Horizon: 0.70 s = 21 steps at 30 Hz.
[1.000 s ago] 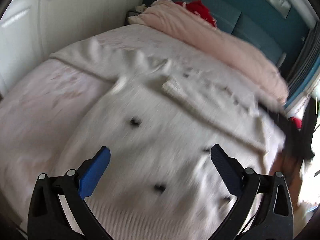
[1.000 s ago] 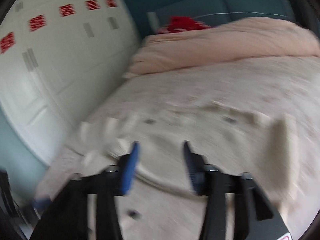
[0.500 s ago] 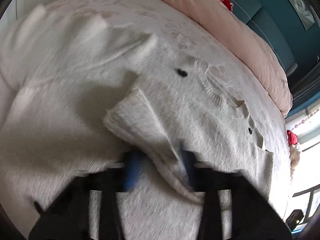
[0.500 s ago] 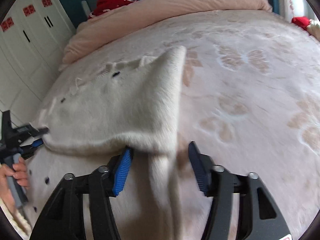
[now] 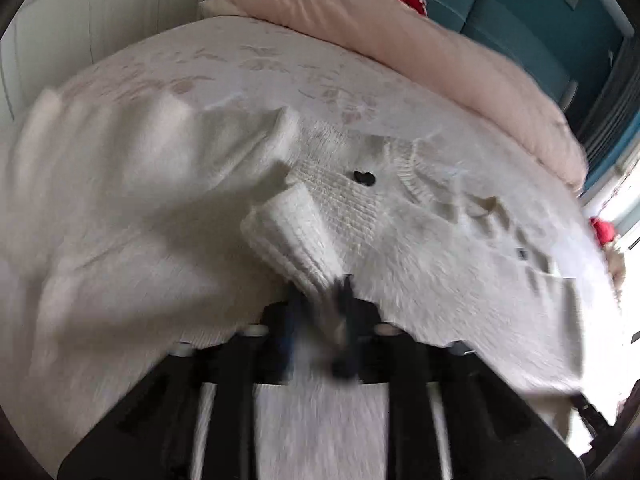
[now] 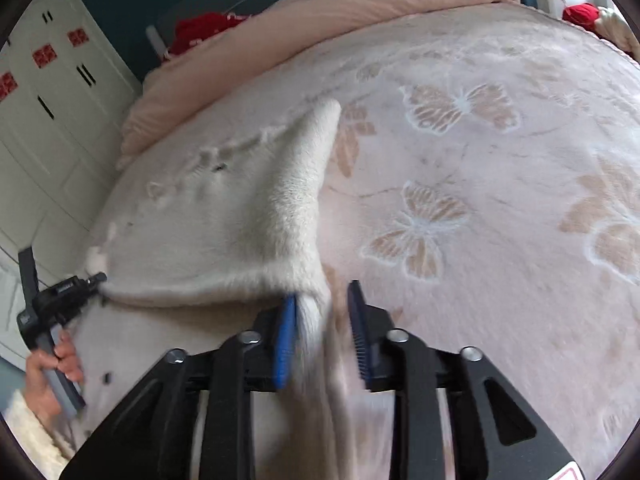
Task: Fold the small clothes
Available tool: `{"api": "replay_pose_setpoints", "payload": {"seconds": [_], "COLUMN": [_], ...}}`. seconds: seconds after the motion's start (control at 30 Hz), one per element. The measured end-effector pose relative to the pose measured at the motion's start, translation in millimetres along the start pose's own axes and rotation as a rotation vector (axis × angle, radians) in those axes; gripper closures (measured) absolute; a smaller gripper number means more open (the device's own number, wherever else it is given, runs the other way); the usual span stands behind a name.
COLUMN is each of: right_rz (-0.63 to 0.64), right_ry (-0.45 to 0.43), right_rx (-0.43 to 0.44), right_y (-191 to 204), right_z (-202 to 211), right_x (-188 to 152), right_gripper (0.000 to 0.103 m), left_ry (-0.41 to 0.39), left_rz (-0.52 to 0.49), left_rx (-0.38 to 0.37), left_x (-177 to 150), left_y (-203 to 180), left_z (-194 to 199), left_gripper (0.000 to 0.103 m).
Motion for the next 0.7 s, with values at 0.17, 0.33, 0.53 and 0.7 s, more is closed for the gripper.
{"api": "replay_pose_setpoints", "payload": {"seconds": [0.17,0.33,0.53,0.7], "right_rz": [-0.024,-0.053,-0.01,-0.055], "right_ry": [0.034,0.165,0.139,0.148], "right_rx": [0.081,0.134,0.179,0.202], "right_y": [7,22,47,55], "right_z": [65,110,129,105], "right_x": [-56,-152,-197,-183], "right_gripper": [0.041,0.041,0.036,0.093], "left_ry": [-0.016,-0.025,0.021,0.114], "left_rz": [0.044,0.139,0.232,0.159], "left_rx": [-0.006,0.126,0.113,0.013], "left_x": [-35,-82,-136,-147], "left_y": [55,151,205,164], "left_z": [83,150,179,161], "left_gripper": [0.038,0.03,0.029,0.065]}}
Point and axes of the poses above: each gripper's, at about its wrist camera, not at the fingertips, and z roughly against the way its jaws point, y to its left, x to its top, the point moved 8 cm from there along -z, roughly the way its jaws point, and after that the axes turned 9 degrees about z, right-handed, at the moved point
